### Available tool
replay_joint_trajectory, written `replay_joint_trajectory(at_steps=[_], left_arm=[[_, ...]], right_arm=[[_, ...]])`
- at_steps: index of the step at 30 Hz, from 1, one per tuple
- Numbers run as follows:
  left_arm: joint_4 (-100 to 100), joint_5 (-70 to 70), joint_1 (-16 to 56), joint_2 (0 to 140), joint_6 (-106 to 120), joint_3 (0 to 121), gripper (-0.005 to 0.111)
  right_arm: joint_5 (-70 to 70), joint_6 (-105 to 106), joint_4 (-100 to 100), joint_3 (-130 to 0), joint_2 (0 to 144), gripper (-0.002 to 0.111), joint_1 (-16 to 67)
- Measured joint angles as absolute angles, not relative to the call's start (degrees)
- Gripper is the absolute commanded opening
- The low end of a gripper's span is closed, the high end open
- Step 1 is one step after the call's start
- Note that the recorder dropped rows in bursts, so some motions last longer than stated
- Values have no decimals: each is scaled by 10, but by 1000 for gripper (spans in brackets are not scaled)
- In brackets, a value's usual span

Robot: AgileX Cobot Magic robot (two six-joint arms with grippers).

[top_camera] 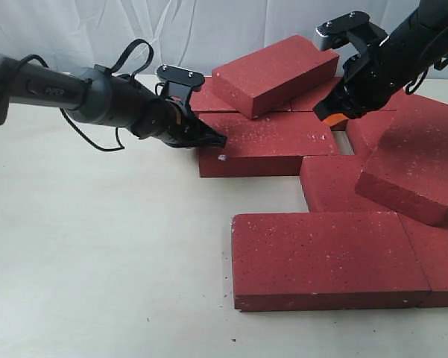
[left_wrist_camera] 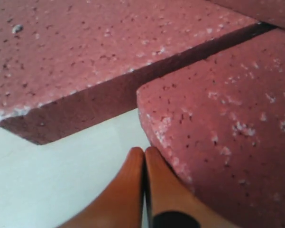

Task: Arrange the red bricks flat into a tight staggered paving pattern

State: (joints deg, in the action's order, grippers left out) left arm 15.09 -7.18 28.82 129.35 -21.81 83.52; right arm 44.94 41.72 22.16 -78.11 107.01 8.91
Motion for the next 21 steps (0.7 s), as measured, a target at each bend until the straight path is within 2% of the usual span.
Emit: replay_joint_trajectory(at_steps=[21], left_arm=[[146, -33, 302, 1316, -218, 849, 0]], right_arm=[[448, 417, 224, -781, 1070, 1, 89]])
